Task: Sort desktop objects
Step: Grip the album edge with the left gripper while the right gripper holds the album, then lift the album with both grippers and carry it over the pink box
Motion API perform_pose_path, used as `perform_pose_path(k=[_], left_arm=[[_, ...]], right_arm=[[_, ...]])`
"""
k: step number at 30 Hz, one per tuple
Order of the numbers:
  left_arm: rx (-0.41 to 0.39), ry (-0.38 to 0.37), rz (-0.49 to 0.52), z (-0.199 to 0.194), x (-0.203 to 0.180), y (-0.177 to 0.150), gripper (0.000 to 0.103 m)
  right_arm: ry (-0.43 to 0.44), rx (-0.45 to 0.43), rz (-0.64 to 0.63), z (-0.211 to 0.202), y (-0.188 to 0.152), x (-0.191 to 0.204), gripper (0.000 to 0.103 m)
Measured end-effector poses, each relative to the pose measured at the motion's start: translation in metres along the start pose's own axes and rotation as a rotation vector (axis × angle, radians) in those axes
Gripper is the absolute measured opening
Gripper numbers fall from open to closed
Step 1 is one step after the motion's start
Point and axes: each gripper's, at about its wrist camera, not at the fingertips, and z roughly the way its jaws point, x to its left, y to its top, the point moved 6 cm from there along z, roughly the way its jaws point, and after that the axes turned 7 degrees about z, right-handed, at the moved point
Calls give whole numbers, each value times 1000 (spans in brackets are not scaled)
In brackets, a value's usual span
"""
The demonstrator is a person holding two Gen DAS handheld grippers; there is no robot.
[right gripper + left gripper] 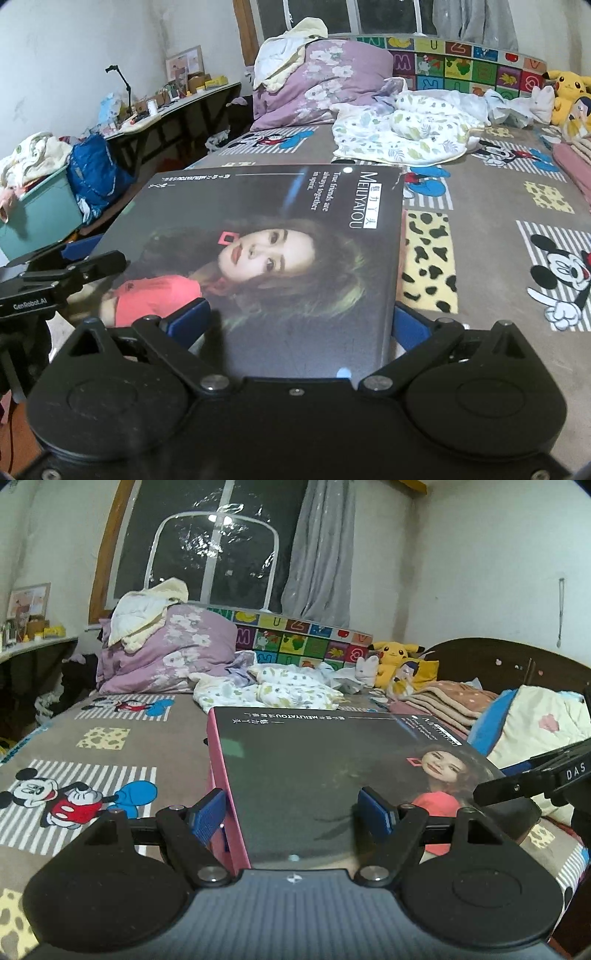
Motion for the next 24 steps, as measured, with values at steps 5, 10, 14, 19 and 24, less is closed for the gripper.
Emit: perform_pose_path(k=[5, 10, 14, 19, 24], left_arm=[[8, 14, -13, 23, 23, 9, 77], [20, 23, -24, 47, 41, 19, 77], [34, 14, -33, 67, 51, 20, 77], [55, 4, -53, 89, 56, 14, 77], [78, -5, -82, 110, 60, 7, 77]], right_arm=[[-2, -5, 19, 20, 13, 6, 103], [-25, -12, -17, 40, 27, 12, 103], [-24, -22, -4, 52, 39, 8, 103], [-31, -14, 11, 68, 47, -1, 103], [-58, 4, -4, 84, 50, -7, 103]])
